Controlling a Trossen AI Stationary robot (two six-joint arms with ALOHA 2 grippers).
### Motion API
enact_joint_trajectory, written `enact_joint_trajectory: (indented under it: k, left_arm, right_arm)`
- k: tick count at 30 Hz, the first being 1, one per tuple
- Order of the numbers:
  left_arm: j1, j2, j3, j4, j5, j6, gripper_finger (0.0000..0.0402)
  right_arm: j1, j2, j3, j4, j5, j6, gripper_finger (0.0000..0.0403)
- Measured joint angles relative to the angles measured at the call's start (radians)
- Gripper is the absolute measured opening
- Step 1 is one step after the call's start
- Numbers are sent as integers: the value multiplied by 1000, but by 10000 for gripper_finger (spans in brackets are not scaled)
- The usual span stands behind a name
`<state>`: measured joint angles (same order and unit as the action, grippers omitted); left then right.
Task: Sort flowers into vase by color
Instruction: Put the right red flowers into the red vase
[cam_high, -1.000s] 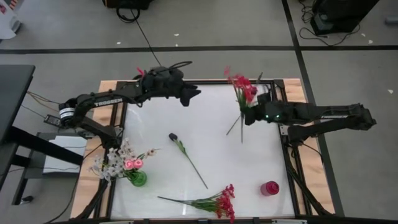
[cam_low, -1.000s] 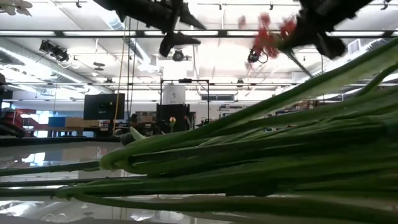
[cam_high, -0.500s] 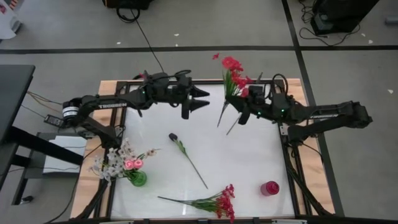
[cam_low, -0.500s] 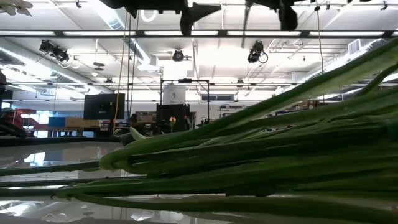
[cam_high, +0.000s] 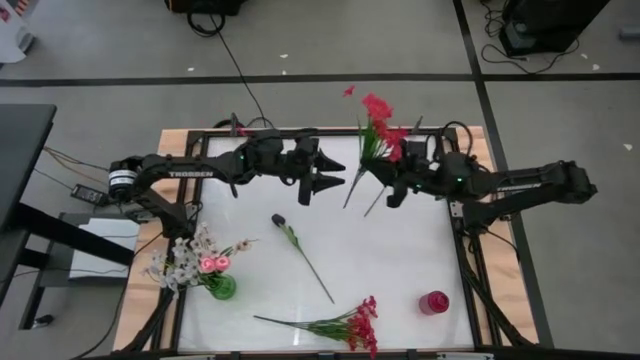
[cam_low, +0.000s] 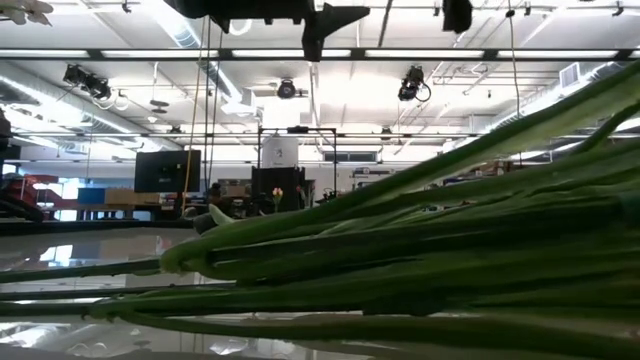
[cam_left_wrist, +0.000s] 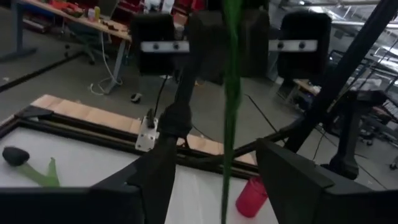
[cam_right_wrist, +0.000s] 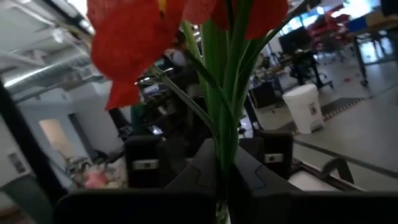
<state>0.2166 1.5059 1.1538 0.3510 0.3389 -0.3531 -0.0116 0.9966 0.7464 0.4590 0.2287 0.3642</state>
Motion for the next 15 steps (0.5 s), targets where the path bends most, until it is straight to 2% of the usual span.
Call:
enact_joint_trajectory:
  k: [5, 11, 15]
  left_arm:
    - [-1, -3, 0, 43, -3, -3, 211]
    - [-29, -1, 1, 217, -26, -20, 198]
    - [-72, 36, 47, 178, -66, -9, 200]
  right_arm:
    - [44, -109, 0, -152, -3, -19, 17]
    - [95, -202, 0, -238, 2, -28, 17]
    - [126, -243, 0, -288, 5, -50, 16]
